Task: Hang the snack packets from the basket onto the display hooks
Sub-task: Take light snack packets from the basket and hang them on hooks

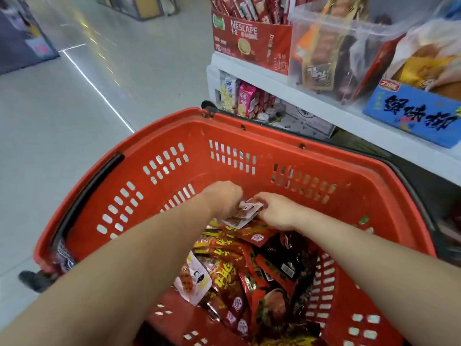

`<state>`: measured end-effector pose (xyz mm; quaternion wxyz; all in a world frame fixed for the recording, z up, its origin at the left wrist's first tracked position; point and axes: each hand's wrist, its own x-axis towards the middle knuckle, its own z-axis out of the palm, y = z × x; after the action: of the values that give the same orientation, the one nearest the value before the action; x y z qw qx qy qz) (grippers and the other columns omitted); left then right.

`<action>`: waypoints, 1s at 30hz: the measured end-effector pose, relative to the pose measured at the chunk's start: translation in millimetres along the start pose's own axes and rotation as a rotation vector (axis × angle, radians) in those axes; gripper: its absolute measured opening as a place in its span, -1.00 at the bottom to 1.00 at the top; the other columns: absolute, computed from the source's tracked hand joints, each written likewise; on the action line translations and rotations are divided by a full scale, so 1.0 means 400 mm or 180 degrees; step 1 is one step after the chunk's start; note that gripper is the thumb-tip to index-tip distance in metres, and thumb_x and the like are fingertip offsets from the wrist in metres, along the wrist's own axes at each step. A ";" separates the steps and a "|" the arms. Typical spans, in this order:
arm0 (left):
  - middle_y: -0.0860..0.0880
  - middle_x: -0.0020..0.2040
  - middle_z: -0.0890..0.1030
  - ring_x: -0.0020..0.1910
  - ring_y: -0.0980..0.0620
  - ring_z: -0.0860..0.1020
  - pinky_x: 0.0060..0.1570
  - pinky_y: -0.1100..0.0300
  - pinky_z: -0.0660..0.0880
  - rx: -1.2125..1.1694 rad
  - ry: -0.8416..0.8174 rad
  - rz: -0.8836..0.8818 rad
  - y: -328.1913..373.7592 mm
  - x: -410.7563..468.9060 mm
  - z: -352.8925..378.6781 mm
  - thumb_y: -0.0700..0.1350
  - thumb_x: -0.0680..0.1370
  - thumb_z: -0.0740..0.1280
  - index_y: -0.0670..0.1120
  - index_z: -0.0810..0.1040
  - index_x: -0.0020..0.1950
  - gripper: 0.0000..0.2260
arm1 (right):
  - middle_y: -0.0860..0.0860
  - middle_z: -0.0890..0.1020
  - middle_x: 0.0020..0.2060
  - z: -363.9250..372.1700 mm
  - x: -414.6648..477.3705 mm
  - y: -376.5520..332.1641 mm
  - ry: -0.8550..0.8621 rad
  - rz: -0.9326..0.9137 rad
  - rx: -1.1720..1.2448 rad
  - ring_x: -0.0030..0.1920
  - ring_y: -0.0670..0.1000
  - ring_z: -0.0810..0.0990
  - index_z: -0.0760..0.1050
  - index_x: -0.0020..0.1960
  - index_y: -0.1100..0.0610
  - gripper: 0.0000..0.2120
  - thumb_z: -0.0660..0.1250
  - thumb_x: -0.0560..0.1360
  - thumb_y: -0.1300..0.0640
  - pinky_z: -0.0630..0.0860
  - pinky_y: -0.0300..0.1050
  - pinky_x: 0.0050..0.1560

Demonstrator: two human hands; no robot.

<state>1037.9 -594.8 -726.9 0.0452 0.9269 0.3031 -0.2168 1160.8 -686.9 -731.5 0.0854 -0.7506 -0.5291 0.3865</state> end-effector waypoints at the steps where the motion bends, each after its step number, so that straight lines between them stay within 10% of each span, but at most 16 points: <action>1: -0.09 -0.14 0.66 -0.28 -0.08 0.50 -0.30 0.13 0.43 -0.0052 0.0099 -0.0045 -0.017 -0.012 -0.014 -0.05 0.53 0.31 -0.06 0.53 -0.21 -0.85 | 0.11 0.49 0.32 -0.002 -0.004 -0.005 0.0043 0.0072 0.0340 0.11 0.06 0.50 0.34 0.44 0.10 -0.61 0.14 0.62 0.14 0.47 -0.18 -0.02; 7: 0.08 -0.18 0.69 -0.19 0.11 0.61 -0.15 0.20 0.55 -0.1070 0.1059 0.0464 -0.028 -0.137 -0.093 -0.09 0.47 0.38 0.02 0.68 -0.08 -0.90 | 0.36 0.60 0.11 -0.057 -0.011 -0.023 -0.0975 0.1033 0.3654 0.02 0.29 0.67 0.27 0.37 0.20 -0.33 0.19 0.53 -0.31 0.64 0.12 -0.08; 12: 0.10 -0.08 0.71 -0.15 0.17 0.63 -0.05 0.25 0.51 -0.1603 0.0298 0.1017 0.015 -0.207 -0.067 -0.06 0.51 0.42 0.04 0.70 0.03 -0.87 | 0.11 0.59 0.07 -0.047 -0.042 -0.056 -0.0832 0.0505 0.2113 -0.23 0.03 0.65 0.41 0.38 0.14 -0.50 0.38 0.47 0.36 0.64 -0.12 -0.25; 19: 0.08 -0.19 0.65 -0.22 0.15 0.60 -0.24 0.25 0.47 -0.1072 -0.0320 0.0363 -0.030 -0.060 -0.030 0.13 0.51 0.38 -0.10 0.67 0.01 -0.69 | -0.01 0.53 0.23 -0.151 -0.095 -0.073 0.0093 -0.0344 -0.1196 -0.29 -0.09 0.48 0.46 0.25 -0.15 -0.52 0.22 0.48 0.34 0.42 -0.21 -0.36; 24: -0.14 0.15 0.59 0.12 -0.19 0.56 -0.02 0.04 0.50 0.0093 -0.0185 0.0049 0.072 0.034 0.060 0.18 0.51 0.32 -0.15 0.44 0.31 -0.48 | -0.09 0.46 0.33 -0.185 -0.105 -0.040 0.0376 -0.0600 -0.0414 -0.25 -0.05 0.58 0.51 0.06 -0.24 -0.51 0.23 0.49 0.37 0.53 -0.08 -0.35; 30: -0.18 0.16 0.58 0.11 -0.23 0.56 -0.07 -0.06 0.51 0.0632 0.0186 -0.0003 0.071 0.049 0.058 -0.32 0.56 0.21 -0.20 0.21 0.46 -0.53 | -0.16 0.50 0.20 -0.208 -0.110 -0.010 0.0470 -0.0730 0.0762 -0.39 0.14 0.51 0.55 -0.10 -0.14 -0.56 0.29 0.42 0.44 0.40 -0.11 -0.41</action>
<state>1059.9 -612.0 -757.5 -0.0558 0.9326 0.2818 -0.2187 1207.4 -699.8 -650.6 0.2563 -0.6962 -0.5537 0.3782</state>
